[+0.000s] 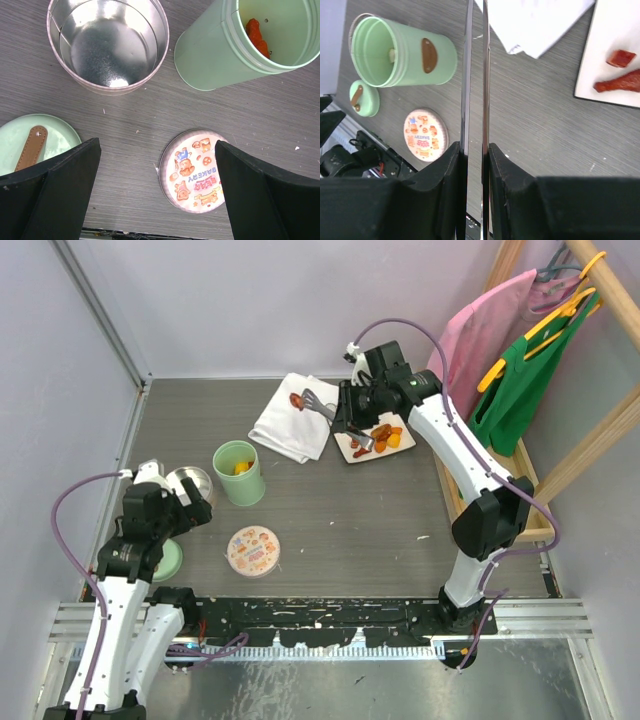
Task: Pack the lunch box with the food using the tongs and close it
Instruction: Place the fake food in the packing box.
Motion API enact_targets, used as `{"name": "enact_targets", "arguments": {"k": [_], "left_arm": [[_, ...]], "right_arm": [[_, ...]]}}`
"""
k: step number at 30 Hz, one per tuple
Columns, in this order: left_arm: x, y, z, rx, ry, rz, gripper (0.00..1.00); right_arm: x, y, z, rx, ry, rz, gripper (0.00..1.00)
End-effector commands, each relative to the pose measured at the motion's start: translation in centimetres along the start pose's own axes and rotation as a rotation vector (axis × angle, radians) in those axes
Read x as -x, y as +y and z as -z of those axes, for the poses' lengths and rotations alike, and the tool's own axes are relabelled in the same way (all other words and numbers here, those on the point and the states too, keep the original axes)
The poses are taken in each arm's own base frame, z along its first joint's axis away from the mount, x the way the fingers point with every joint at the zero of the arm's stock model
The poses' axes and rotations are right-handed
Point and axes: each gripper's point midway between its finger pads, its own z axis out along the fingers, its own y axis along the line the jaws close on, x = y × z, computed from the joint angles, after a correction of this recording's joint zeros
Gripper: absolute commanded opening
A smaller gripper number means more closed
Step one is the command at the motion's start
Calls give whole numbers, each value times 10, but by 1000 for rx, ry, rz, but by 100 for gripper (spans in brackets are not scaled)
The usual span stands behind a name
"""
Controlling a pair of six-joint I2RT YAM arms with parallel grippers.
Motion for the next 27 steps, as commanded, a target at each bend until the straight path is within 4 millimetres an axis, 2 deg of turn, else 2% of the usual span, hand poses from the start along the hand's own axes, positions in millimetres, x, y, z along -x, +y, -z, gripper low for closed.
{"name": "enact_targets", "arguments": {"k": [1, 8, 14, 20, 22, 27], "left_arm": [[20, -4, 8, -11, -87, 21, 98], [29, 5, 17, 49, -129, 62, 98], [40, 25, 28, 169, -188, 113, 98], [43, 71, 45, 440, -272, 253, 98], [45, 80, 55, 491, -297, 284, 98], [60, 75, 81, 458, -360, 362, 98]], "right_arm": [[35, 62, 35, 144, -152, 95, 18], [32, 112, 29, 226, -143, 166, 18], [25, 152, 21, 297, -122, 220, 18], [15, 183, 13, 363, -99, 258, 18], [9, 195, 9, 384, -87, 270, 18], [-7, 213, -9, 411, -43, 290, 19]]}}
